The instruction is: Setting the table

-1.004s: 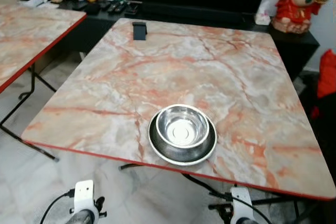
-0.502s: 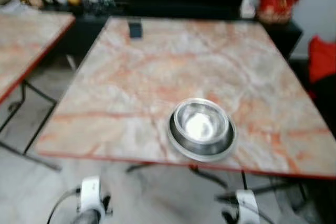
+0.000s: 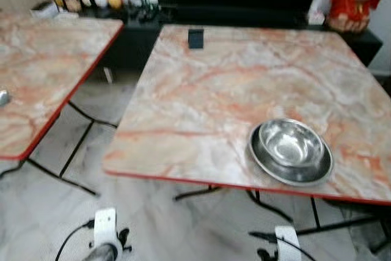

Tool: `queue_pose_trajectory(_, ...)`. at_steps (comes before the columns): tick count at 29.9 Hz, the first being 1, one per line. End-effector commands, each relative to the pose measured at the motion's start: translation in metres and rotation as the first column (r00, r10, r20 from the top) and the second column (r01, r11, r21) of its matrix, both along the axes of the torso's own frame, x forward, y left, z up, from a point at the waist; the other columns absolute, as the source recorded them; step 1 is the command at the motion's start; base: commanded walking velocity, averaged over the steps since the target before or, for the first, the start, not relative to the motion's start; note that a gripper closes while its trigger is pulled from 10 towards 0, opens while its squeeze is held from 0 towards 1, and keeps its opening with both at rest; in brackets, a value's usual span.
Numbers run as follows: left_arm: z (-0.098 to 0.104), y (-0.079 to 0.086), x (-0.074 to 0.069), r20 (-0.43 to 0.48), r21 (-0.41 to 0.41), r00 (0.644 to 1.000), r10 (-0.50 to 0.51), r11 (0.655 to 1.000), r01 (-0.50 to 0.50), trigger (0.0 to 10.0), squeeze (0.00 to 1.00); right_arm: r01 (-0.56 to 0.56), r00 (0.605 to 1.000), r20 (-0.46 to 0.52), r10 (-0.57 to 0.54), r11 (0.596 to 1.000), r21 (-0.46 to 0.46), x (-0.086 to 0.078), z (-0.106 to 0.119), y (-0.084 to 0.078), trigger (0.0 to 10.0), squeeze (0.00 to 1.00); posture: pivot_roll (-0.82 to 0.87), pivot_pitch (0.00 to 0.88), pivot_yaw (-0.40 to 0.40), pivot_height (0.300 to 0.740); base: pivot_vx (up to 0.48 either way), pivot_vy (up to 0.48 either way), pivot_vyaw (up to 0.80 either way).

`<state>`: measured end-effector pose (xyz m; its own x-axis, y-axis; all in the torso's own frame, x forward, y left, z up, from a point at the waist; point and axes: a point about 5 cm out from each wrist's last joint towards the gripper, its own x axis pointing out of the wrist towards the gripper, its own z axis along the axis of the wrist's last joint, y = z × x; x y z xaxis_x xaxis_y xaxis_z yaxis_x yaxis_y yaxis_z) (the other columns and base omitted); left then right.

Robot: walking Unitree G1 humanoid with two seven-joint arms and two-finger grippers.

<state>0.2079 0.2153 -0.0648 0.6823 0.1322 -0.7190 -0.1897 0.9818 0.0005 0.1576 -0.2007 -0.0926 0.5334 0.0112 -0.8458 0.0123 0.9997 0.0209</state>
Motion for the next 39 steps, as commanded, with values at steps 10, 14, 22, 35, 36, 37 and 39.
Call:
queue_pose_trajectory(10,-0.0012,0.0058,-0.0037,-0.017,0.003,1.000,0.022,1.000,-0.022,10.0,0.00,-0.019,1.000,0.024,0.019,1.000,-0.002,0.0072,0.0025,0.0042,10.0,0.00,0.02,0.000,-0.049,0.740,0.000,0.353,0.00)
queue_pose_trajectory(14,-0.0011,0.0057,-0.0035,-0.017,0.004,1.000,0.021,1.000,-0.021,10.0,0.00,-0.021,0.999,0.024,0.021,1.000,-0.004,0.0074,0.0026,0.0042,10.0,0.00,0.02,0.000,-0.049,0.740,0.000,0.350,0.00)
queue_pose_trajectory(22,-0.0009,0.0055,-0.0030,-0.015,0.004,1.000,0.022,1.000,-0.022,10.0,0.00,-0.019,1.000,0.025,0.019,1.000,-0.003,0.0077,0.0027,0.0042,10.0,0.00,0.02,0.000,-0.051,0.740,0.000,0.346,0.00)
queue_pose_trajectory(35,-0.0013,0.0051,-0.0038,-0.017,0.006,1.000,0.017,1.000,-0.017,10.0,0.00,-0.005,1.000,0.025,0.005,1.000,-0.001,0.0067,0.0024,0.0037,10.0,0.00,0.02,0.000,-0.056,0.740,0.000,0.347,0.00)
queue_pose_trajectory(36,-0.0013,0.0051,-0.0038,-0.017,0.006,1.000,0.017,1.000,-0.017,10.0,0.00,-0.005,1.000,0.025,0.005,1.000,-0.001,0.0067,0.0024,0.0037,10.0,0.00,0.02,0.000,-0.056,0.740,0.000,0.345,0.00)
queue_pose_trajectory(37,-0.0015,0.0048,-0.0040,-0.017,0.006,1.000,0.018,1.000,-0.018,10.0,0.00,-0.003,1.000,0.026,0.003,1.000,-0.003,0.0065,0.0023,0.0034,10.0,0.00,0.02,0.000,-0.056,0.740,0.000,0.345,0.00)
queue_pose_trajectory(39,-0.0016,0.0048,-0.0042,-0.018,0.006,1.000,0.018,1.000,-0.018,10.0,0.00,-0.003,1.000,0.025,0.003,1.000,-0.003,0.0063,0.0022,0.0035,10.0,0.00,0.03,0.000,-0.057,0.740,0.000,0.345,0.00)
